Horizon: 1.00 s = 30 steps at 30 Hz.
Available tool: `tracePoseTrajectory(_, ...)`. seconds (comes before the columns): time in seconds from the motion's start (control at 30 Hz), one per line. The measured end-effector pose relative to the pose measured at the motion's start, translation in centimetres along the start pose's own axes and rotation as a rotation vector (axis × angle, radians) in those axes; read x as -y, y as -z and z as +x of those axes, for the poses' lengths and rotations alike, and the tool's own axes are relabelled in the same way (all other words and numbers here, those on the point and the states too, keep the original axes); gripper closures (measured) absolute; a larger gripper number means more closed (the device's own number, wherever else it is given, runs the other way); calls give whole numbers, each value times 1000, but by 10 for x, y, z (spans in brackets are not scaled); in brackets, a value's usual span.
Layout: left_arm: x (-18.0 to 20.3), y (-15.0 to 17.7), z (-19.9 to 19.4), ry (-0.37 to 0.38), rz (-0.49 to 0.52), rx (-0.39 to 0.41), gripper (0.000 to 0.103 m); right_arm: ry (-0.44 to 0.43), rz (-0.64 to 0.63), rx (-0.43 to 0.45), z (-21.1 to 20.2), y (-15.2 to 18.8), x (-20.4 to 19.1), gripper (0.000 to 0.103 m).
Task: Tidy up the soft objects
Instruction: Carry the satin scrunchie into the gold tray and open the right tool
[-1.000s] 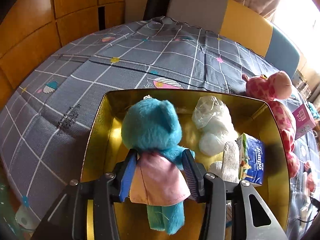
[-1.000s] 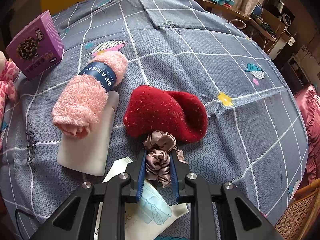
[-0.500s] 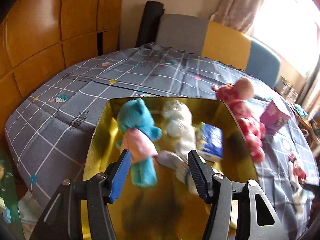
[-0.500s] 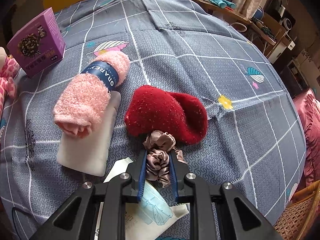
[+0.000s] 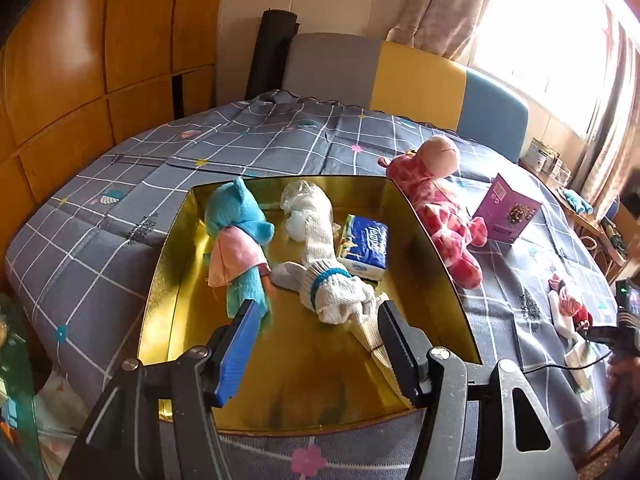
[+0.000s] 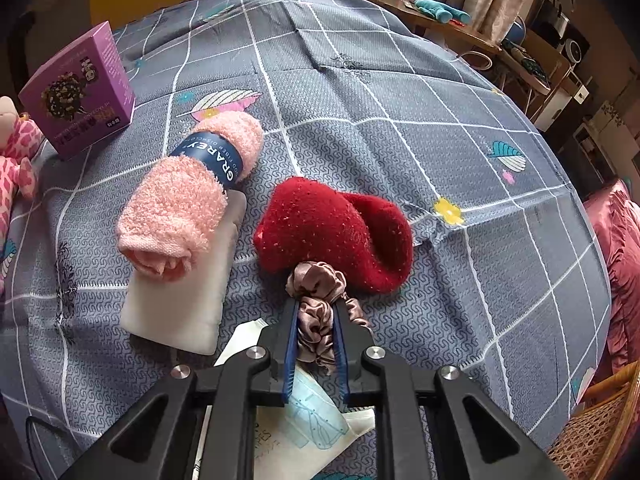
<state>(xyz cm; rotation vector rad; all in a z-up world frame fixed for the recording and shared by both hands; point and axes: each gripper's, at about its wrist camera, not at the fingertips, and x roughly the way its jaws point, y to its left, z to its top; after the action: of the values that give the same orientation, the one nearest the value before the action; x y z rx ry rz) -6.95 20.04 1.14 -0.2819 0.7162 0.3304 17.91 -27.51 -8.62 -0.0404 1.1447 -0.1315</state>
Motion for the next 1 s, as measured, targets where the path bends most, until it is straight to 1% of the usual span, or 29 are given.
tracePoseTrajectory(0.2,5,5,-3,4,8,-7,41,-22,26,35,-9,-2,5,90)
tracePoseTrajectory(0.33,4,6,-3,3,2,-8,40,-94,68,86,-20,-6,11,90)
tracePoseTrajectory(0.43,2,7,-2,4,-1,-12,40,-203,87,138,-34,-7,13,91)
tracePoseTrajectory(0.53,-1,7,0,6,-10,-17,40,-279,68,183,-53,-7,6,91)
tracePoseTrajectory(0.6,-2,8,2,9,-13,-19,40,-367,62,200,-66,-5,0,91)
tracePoseTrajectory(0.7,-2,10,3,14,-14,-24,40,-477,4,233,-89,-2,-20,91)
tracePoseTrajectory(0.8,-2,9,3,17,-18,-27,40,-556,-78,250,-110,3,-50,91)
tracePoseTrajectory(1.0,-11,8,1,-1,-33,-20,38,-714,-266,231,-143,19,-129,91)
